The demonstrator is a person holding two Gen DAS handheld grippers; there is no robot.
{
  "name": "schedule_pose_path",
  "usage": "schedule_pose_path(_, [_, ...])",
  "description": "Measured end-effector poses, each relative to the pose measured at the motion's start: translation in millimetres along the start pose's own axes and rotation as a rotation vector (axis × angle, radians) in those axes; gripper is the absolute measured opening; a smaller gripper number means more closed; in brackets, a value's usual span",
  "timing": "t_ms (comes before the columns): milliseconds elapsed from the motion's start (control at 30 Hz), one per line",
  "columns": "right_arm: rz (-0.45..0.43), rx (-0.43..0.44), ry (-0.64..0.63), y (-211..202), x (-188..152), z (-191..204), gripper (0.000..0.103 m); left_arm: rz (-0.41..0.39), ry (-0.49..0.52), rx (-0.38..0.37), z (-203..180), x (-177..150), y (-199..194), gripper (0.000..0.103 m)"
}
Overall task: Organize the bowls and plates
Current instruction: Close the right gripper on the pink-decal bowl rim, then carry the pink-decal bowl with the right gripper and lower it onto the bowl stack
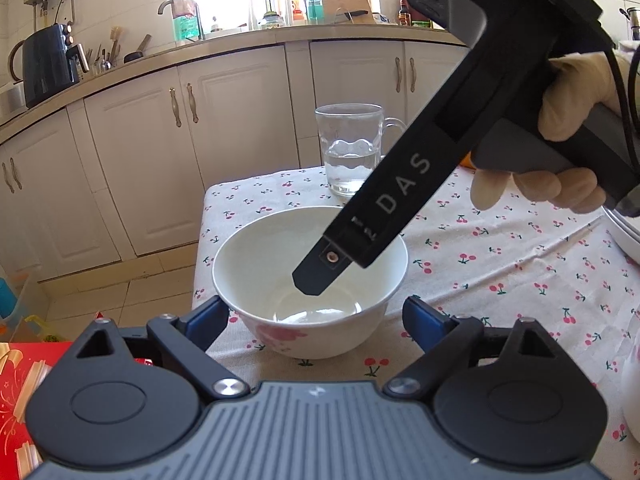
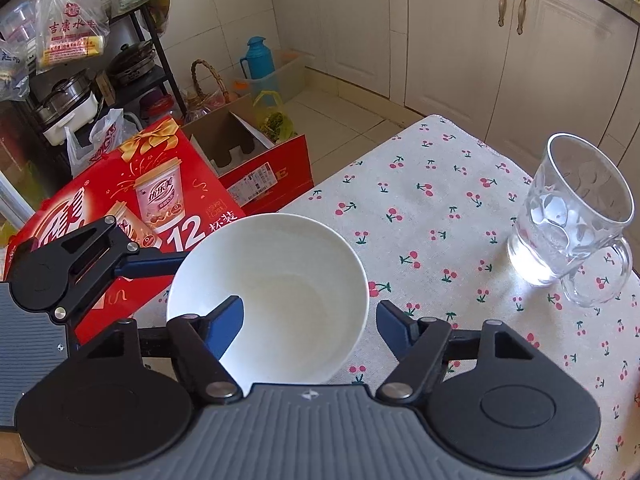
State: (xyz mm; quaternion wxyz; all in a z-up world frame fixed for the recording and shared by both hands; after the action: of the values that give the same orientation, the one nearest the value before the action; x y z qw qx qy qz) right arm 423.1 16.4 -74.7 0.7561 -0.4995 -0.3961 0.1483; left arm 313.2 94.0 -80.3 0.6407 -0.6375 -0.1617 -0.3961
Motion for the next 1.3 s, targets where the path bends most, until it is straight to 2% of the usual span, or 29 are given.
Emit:
schedule_pose_path(167, [0.002, 0.013, 0.001, 3, -2, -1, 0.067, -0.002, -0.015, -0.001, 3, 1, 0, 0.089])
schedule_pose_path(667, [-0.007, 0.027, 0.009, -4, -6, 3, 0.067, 0.013, -0.011, -0.005, 0, 2, -7, 0.088])
schedule_pose_path(1067, [-0.025, 0.033, 0.004, -41, -29, 27, 0.067, 0.014, 0.015, -0.005, -22, 3, -54, 0.088])
schedule_pose_path(1300, [-0.039, 0.005, -0.002, -69, -52, 46, 0.067, 0.0, 0.024, -0.025, -43, 3, -87, 0.088])
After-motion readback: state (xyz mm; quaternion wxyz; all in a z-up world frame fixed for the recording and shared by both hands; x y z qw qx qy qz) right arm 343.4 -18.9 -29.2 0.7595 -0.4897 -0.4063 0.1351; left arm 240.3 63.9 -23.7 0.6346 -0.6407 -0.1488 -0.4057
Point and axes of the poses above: each gripper's, at about its wrist camera, not at the fingertips, and y roughly the way its jaws point, z to its left, x to its top, the point moved 5 cm from there along y, roughly the way its jaws point, and after that the axes turned 8 degrees about z, right-handed, at the moved point
